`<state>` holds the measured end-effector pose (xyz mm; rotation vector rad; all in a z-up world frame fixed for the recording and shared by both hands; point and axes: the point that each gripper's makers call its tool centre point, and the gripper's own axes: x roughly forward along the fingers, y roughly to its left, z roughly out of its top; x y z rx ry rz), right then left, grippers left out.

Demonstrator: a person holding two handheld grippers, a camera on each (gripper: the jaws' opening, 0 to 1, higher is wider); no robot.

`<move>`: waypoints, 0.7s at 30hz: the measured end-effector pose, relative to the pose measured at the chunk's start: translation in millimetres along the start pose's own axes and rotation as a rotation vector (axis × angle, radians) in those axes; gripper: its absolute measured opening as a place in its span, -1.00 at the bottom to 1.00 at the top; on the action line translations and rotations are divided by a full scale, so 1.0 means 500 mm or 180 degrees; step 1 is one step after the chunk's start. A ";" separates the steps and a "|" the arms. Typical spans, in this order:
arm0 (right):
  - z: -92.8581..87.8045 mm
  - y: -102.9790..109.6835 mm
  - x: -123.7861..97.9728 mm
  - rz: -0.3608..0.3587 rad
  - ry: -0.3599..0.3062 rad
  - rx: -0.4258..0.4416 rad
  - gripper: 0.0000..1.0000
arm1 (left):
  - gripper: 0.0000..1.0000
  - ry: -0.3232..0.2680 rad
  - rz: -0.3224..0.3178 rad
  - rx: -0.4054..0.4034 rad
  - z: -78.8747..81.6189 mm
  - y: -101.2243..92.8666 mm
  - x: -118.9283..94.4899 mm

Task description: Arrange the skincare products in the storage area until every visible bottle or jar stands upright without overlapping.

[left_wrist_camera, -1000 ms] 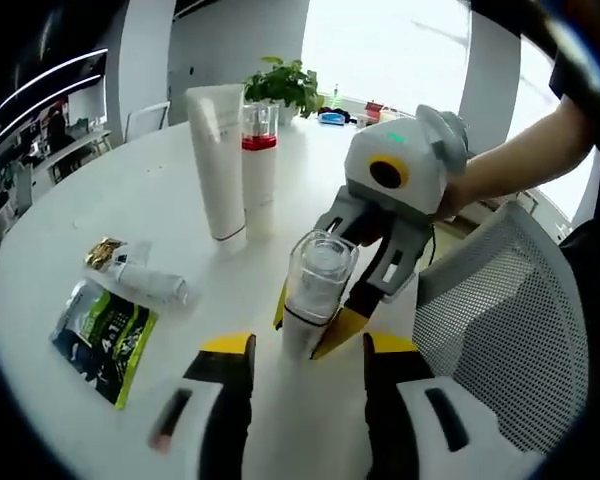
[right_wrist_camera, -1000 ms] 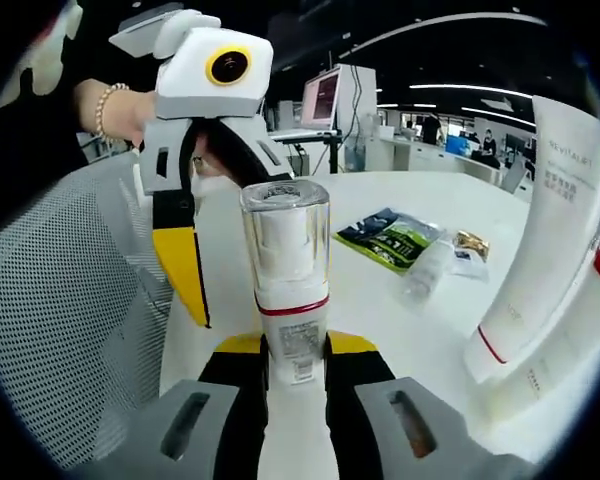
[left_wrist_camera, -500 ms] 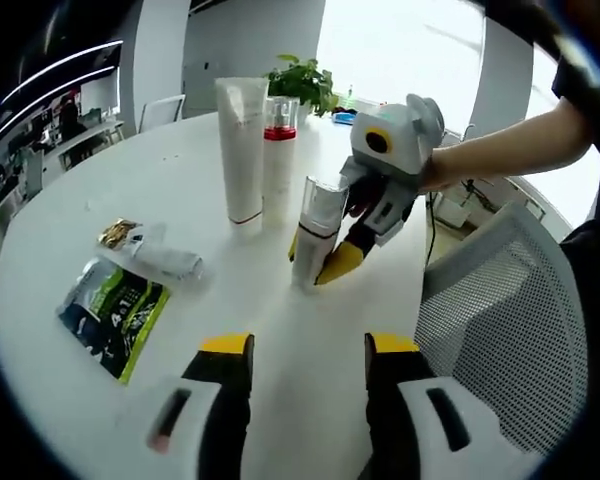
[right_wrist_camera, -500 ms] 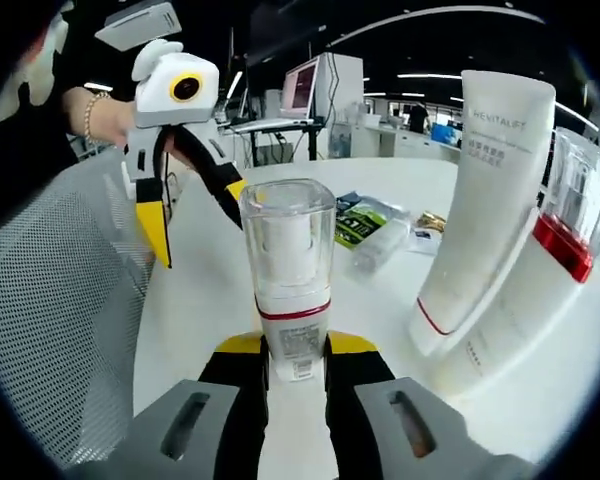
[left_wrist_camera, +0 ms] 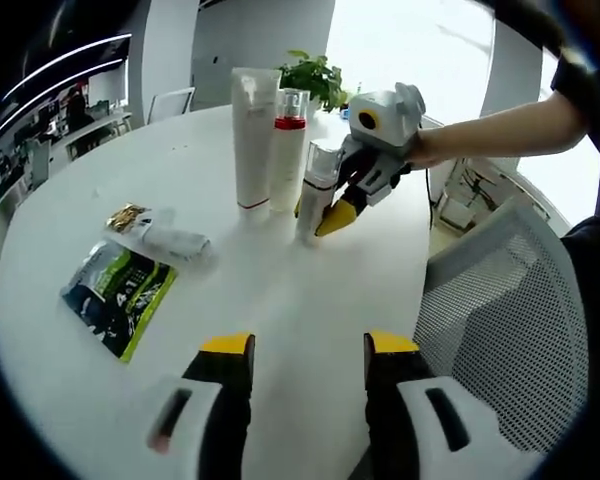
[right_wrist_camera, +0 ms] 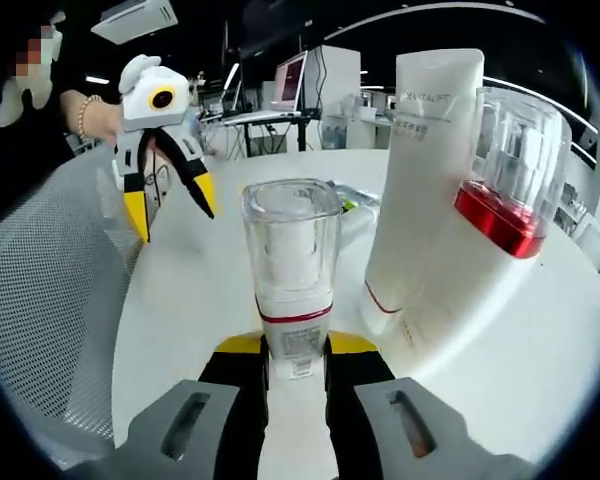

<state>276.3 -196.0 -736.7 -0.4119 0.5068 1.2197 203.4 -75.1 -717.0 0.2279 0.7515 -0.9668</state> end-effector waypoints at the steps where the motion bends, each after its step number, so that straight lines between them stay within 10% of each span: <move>1: -0.001 -0.004 -0.001 -0.0002 0.0007 -0.0005 -0.59 | -0.17 0.0001 0.0004 -0.0009 -0.001 -0.001 0.000; 21: -0.008 -0.044 -0.009 -0.0056 0.0070 -0.0026 -0.59 | -0.18 0.0030 0.0050 -0.0046 -0.007 0.005 -0.001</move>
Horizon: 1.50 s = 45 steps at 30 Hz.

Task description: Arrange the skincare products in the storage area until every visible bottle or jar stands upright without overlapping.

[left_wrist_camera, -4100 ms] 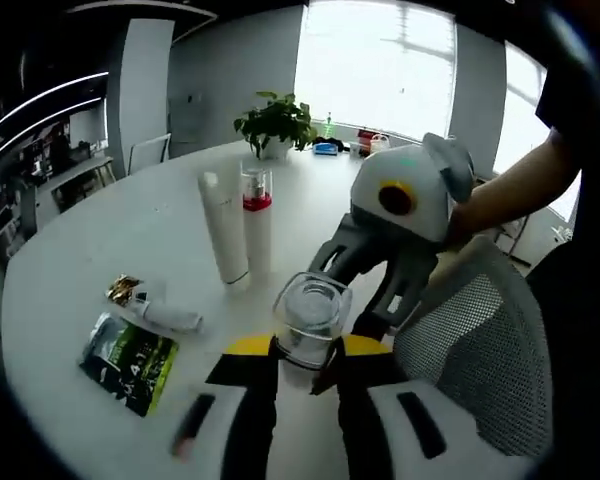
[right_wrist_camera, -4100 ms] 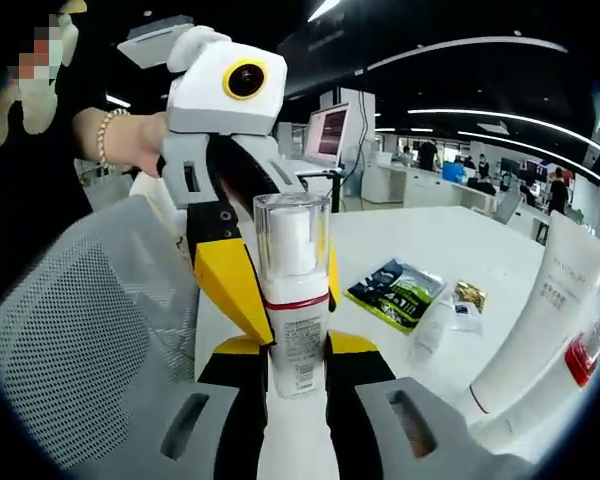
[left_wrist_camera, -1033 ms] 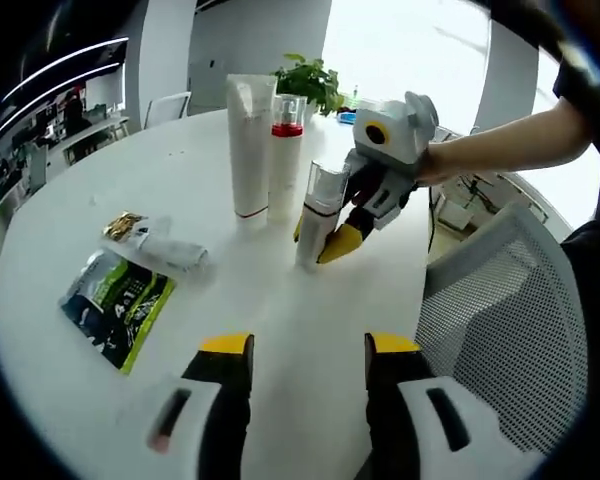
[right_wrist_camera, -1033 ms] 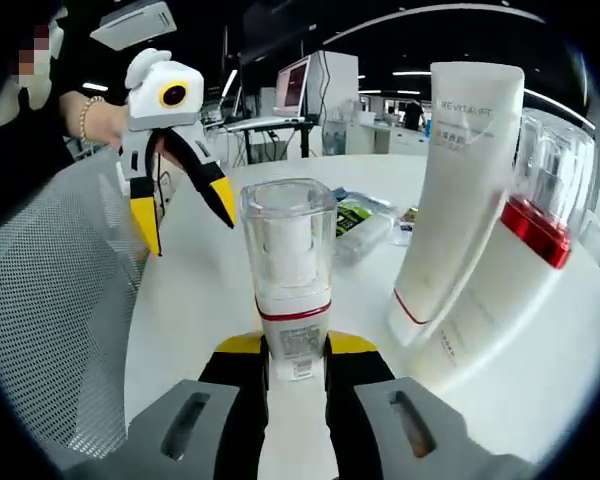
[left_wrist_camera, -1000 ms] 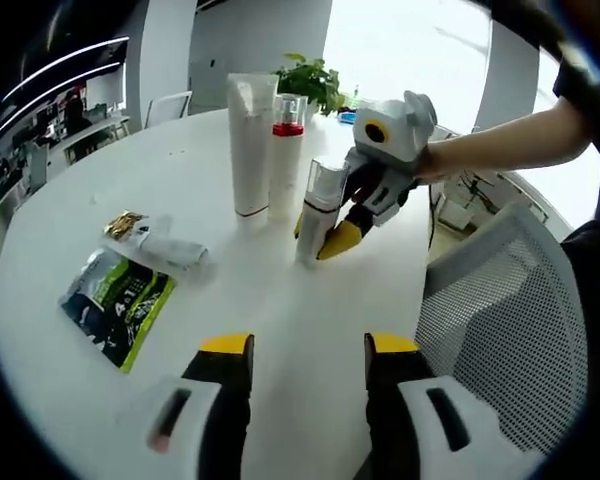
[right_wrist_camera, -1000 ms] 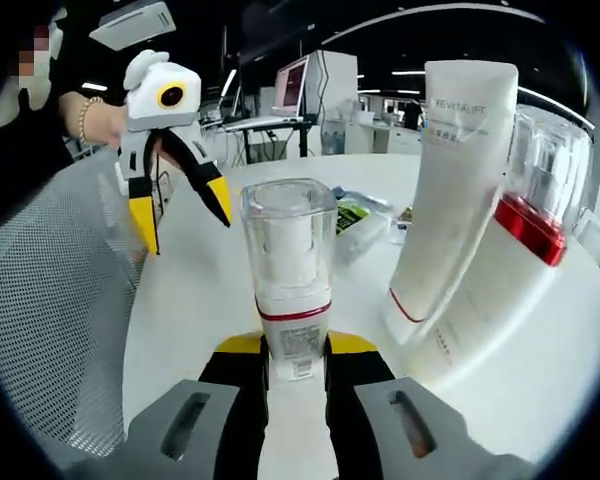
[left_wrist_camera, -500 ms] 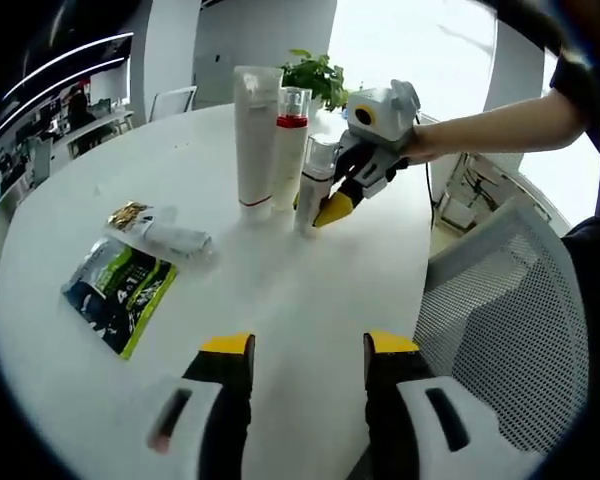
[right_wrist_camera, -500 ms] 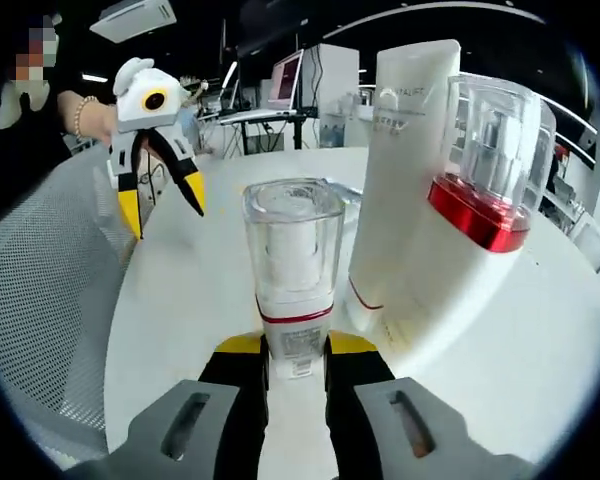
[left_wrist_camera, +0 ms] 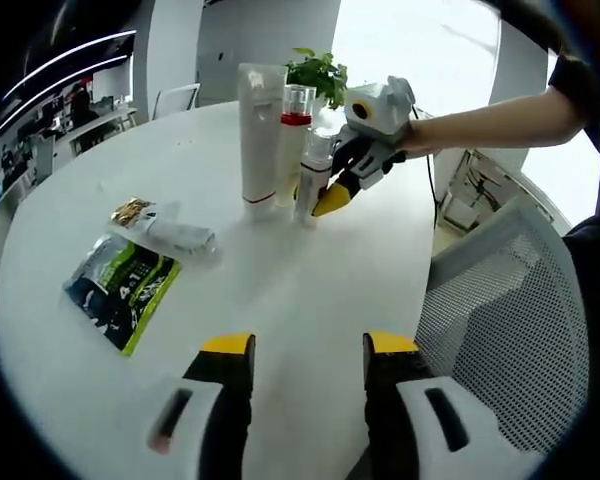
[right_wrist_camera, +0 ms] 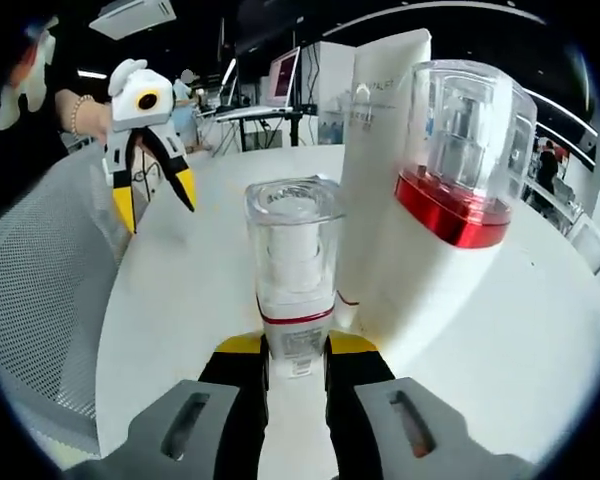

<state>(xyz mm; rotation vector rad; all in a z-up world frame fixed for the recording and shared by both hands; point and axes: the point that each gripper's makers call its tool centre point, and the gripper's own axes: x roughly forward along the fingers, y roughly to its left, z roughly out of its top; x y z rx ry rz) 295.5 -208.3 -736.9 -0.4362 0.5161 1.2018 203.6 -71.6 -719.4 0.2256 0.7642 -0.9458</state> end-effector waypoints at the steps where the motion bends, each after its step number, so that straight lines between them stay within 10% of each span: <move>1: -0.001 -0.002 0.000 -0.0001 0.0001 0.0001 -0.59 | -0.18 0.0001 0.0000 0.0001 0.000 0.000 0.000; 45: -0.038 0.045 -0.041 -0.0226 0.0191 0.0514 -0.02 | 0.06 -0.0058 0.0122 -0.0178 -0.017 0.016 -0.044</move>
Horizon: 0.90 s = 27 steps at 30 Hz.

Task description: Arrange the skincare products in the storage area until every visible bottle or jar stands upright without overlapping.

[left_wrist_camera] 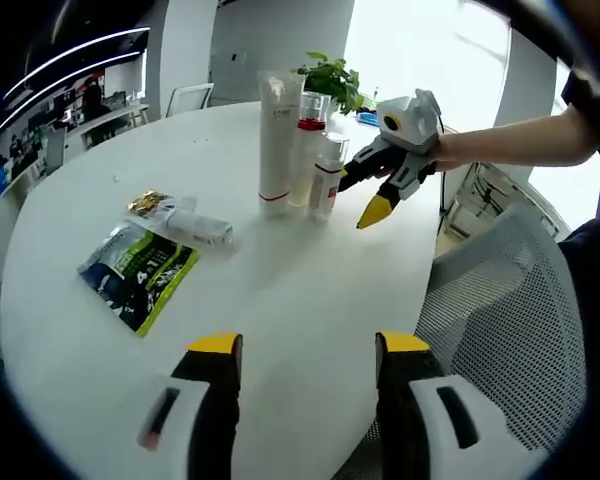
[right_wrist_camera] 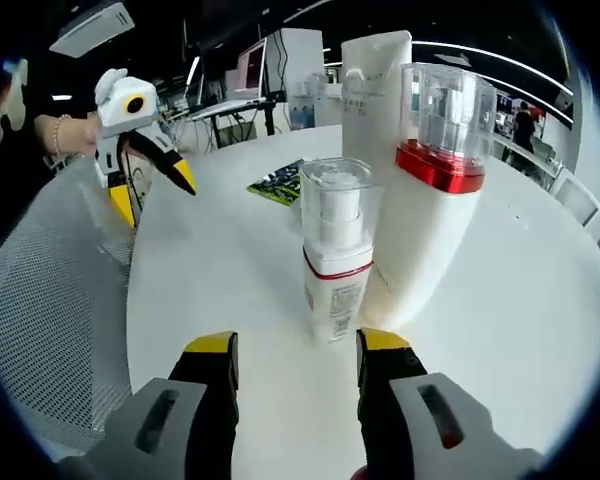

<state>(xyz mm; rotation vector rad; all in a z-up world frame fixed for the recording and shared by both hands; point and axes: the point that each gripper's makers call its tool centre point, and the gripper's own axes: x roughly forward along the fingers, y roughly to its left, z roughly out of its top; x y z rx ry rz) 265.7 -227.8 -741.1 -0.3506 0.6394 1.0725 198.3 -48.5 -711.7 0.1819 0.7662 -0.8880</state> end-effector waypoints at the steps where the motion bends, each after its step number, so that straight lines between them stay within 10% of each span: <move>1: 0.004 0.009 -0.004 -0.0020 -0.0024 0.0018 0.01 | 0.07 -0.0001 0.0014 -0.0022 -0.003 0.003 -0.004; 27: -0.012 0.090 -0.034 -0.0440 -0.0175 0.0815 0.62 | 0.46 -0.0068 0.0408 -0.0402 -0.063 0.075 -0.099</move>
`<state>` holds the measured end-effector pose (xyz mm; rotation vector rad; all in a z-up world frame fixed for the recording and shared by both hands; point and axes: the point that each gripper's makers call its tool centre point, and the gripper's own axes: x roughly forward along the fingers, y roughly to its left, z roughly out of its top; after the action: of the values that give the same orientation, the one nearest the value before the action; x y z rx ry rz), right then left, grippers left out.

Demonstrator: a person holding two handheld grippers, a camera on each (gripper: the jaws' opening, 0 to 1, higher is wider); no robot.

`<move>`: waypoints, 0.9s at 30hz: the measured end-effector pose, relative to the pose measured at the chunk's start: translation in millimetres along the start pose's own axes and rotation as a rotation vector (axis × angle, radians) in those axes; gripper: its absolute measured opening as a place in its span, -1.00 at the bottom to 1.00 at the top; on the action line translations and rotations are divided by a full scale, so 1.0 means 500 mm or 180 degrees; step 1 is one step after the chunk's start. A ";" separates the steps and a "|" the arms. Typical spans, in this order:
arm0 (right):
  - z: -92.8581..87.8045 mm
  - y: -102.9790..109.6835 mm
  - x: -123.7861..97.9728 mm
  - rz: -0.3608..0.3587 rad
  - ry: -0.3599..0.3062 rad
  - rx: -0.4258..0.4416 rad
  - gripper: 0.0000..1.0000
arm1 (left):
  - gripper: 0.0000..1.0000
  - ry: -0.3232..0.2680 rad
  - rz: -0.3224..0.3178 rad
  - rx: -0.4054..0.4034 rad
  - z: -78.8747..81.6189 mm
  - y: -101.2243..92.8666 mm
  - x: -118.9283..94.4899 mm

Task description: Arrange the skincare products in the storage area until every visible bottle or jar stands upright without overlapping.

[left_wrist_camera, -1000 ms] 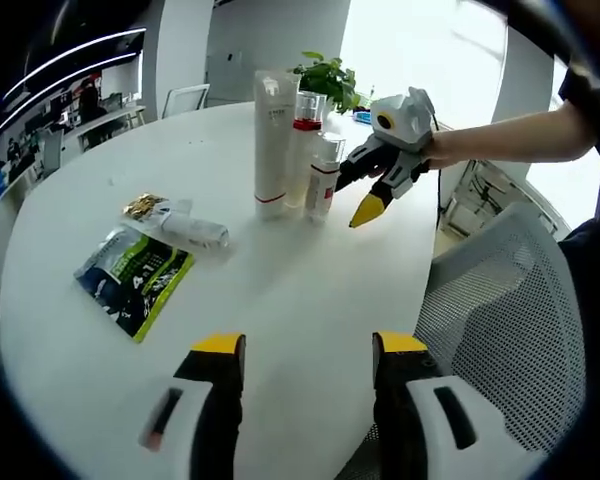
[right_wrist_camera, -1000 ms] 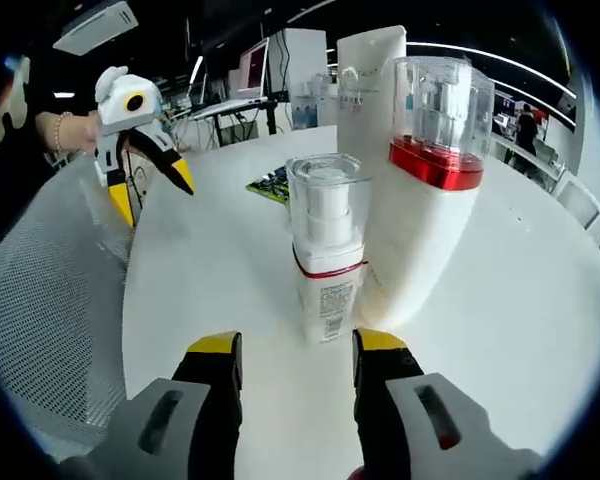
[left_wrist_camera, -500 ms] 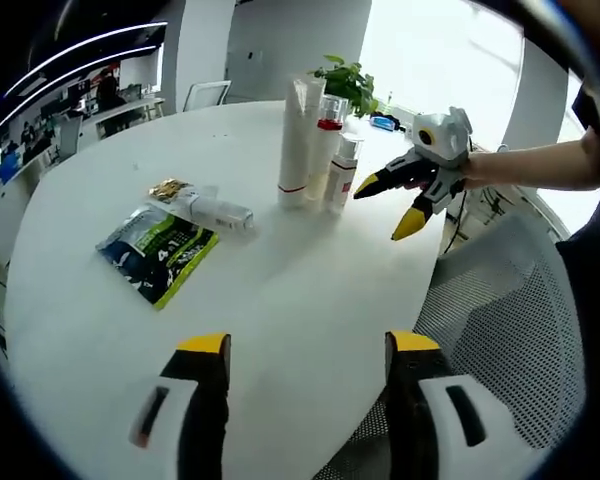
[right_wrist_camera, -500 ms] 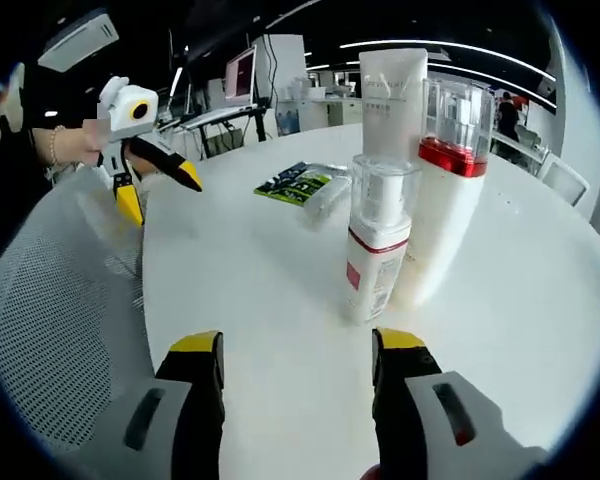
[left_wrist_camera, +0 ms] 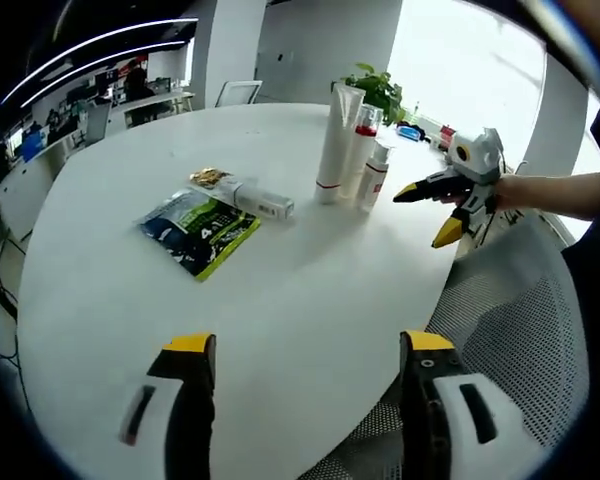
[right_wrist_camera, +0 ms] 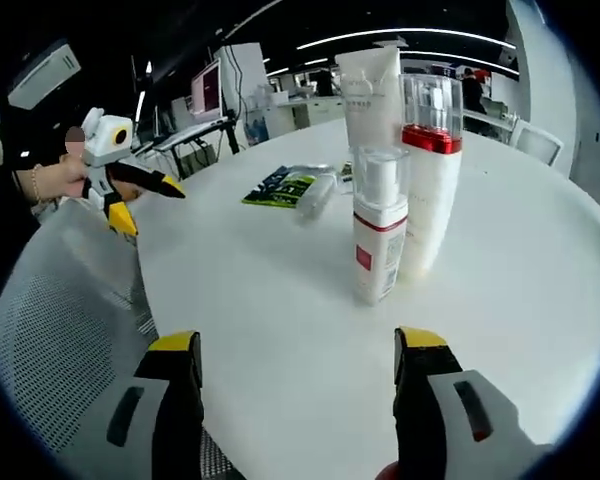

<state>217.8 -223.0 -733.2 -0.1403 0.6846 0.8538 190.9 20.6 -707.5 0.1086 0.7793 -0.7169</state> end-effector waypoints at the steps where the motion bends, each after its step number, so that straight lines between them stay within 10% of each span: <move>1: 0.003 0.000 -0.001 -0.0022 -0.0032 0.0062 0.66 | 0.48 0.0006 0.0019 -0.0016 -0.002 0.004 -0.002; 27: 0.082 0.065 -0.039 -0.0297 -0.0352 0.0498 0.99 | 0.60 -0.0070 0.0200 -0.0305 -0.028 0.025 -0.060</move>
<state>205.6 -198.6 -684.6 0.0155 0.6336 0.7103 175.5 51.2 -699.5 0.0384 0.7846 -0.6194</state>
